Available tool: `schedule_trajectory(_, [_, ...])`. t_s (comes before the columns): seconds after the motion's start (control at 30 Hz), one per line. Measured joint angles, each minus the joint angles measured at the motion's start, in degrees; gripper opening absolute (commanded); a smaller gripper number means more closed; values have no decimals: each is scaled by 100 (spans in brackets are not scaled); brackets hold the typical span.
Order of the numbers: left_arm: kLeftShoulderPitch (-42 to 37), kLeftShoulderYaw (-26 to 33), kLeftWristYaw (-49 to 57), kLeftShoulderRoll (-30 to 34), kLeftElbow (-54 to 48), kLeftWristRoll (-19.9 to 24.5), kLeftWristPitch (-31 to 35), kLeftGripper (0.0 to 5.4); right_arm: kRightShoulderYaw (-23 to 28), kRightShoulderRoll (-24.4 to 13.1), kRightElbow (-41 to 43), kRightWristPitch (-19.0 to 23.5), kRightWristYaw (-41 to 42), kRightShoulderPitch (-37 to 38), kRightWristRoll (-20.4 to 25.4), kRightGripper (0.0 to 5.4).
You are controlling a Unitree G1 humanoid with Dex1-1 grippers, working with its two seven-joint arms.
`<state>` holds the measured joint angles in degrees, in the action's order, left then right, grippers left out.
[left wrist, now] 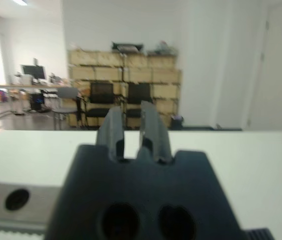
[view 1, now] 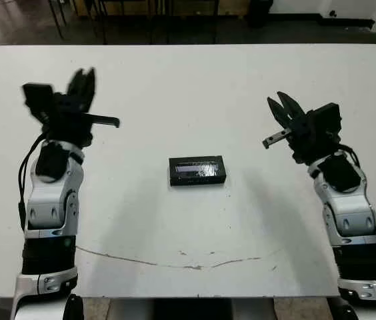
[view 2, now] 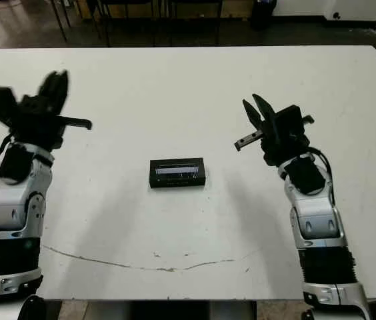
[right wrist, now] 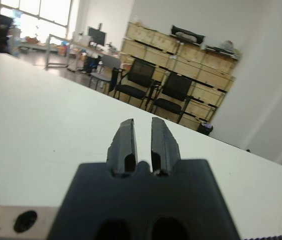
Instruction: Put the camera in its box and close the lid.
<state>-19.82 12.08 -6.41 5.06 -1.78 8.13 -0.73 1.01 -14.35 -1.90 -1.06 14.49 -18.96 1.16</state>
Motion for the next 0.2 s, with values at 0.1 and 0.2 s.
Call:
schedule_trajectory(0.1, [64, -62, 154, -69, -4, -51, -163, 1, 0, 86, -65, -8, -148, 1, -11, 0])
schedule_trajectory(0.2, [176, -153, 262, -110, -15, -96, -172, 1, 2, 127, -85, -8, -172, 1, -1, 0])
